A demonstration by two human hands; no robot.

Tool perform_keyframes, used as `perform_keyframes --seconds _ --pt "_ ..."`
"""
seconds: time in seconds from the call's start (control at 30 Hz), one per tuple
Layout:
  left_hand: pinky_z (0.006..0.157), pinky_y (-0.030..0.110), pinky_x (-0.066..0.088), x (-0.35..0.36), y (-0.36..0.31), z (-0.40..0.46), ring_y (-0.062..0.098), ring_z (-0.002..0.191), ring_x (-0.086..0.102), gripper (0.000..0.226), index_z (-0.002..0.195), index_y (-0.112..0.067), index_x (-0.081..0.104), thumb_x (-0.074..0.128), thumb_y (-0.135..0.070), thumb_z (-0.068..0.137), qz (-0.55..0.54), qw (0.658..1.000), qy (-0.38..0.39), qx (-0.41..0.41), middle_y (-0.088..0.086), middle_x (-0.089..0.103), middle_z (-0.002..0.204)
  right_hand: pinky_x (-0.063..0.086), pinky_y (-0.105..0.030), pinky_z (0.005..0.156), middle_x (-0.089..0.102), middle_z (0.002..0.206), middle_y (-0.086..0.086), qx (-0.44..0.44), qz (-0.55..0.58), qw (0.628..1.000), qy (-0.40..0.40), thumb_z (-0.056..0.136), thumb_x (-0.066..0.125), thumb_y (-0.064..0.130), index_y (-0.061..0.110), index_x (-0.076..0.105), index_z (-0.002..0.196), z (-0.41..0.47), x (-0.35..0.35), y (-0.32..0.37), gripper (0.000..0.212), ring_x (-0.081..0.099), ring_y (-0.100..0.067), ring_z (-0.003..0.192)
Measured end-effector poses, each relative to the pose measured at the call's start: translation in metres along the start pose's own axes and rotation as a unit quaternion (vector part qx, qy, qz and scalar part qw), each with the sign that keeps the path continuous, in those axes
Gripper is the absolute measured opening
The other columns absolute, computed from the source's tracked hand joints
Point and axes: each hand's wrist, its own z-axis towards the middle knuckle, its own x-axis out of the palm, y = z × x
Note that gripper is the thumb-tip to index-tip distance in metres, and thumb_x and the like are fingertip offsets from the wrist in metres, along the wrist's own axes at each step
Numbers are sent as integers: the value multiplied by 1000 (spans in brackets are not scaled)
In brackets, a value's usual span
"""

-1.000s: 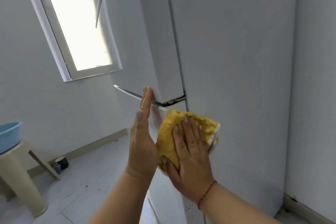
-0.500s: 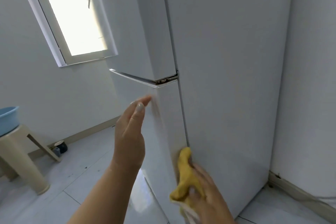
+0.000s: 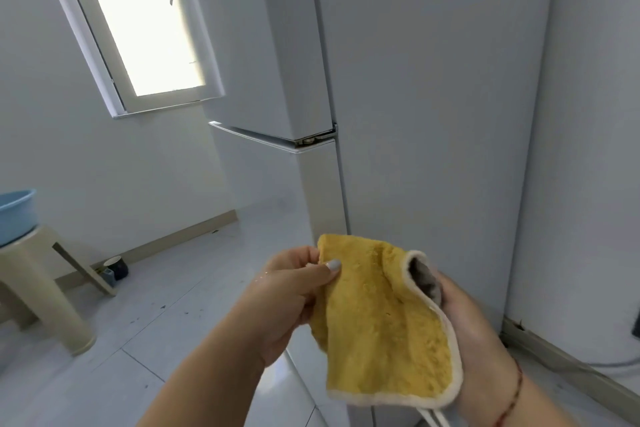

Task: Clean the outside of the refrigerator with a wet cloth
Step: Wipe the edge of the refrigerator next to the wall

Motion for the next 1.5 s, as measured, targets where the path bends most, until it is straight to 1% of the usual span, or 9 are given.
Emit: perform_keyframes --seconds 0.13,0.3,0.43,0.5,0.7,0.83,0.9,1.2,1.5 --pt "69 37 59 13 -13 1 24 75 69 9 96 -11 65 67 -16 89 72 994 -36 77 18 72 87 40 -33 61 57 81 -11 -83 69 990 -89 100 28 40 4 54 128 6 -13 -21 52 54 -23 71" --pt "67 26 54 39 -35 -2 11 81 69 16 95 -23 73 59 -30 96 152 976 32 155 3 74 91 49 -64 81 57 130 -19 20 202 967 152 92 20 61 19 65 122 -16 47 -24 69 54 -41 118" --pt "73 32 54 21 -59 7 8 90 64 24 91 -34 70 47 -39 89 132 880 -244 386 -12 68 89 53 -57 71 72 108 -11 -103 231 957 140 80 41 66 26 79 87 -17 70 15 55 70 -33 91" --pt "95 35 47 8 -67 22 3 109 55 29 103 -42 63 38 -46 90 104 868 -310 374 -21 61 105 51 -41 89 64 126 0 -248 153 941 173 82 36 67 37 70 110 -17 94 40 53 62 -21 114" --pt "114 33 24 0 -64 48 7 138 36 69 137 -32 52 26 -69 85 -34 938 -212 272 -12 46 146 35 -27 107 39 125 9 -565 -201 793 103 93 41 46 43 60 110 27 188 112 25 43 -11 122" --pt "115 35 25 -8 -58 55 5 135 40 73 132 -35 56 18 -70 80 -47 931 -209 295 -14 51 142 21 -38 112 32 144 -6 -679 -455 576 11 97 41 40 27 47 137 58 228 137 43 27 -24 134" --pt "113 33 29 -11 -54 57 1 131 44 66 128 -35 59 14 -64 89 -66 926 -202 312 -17 55 136 16 -45 116 30 152 -12 -711 -469 525 -10 98 36 37 15 36 146 67 227 130 52 22 -30 142" --pt "114 39 32 -18 5 75 7 128 51 69 135 -13 54 17 -54 94 -124 919 -185 324 -2 60 135 25 -53 112 37 144 -29 -698 -425 573 66 89 61 19 -8 47 129 92 130 29 50 31 -41 137" --pt "79 35 46 -21 76 83 17 82 53 34 97 -16 60 33 -36 102 -184 931 -257 180 6 55 91 15 -56 115 14 151 -11 -650 -565 508 -16 94 30 52 10 14 146 111 60 -52 69 13 -32 142"
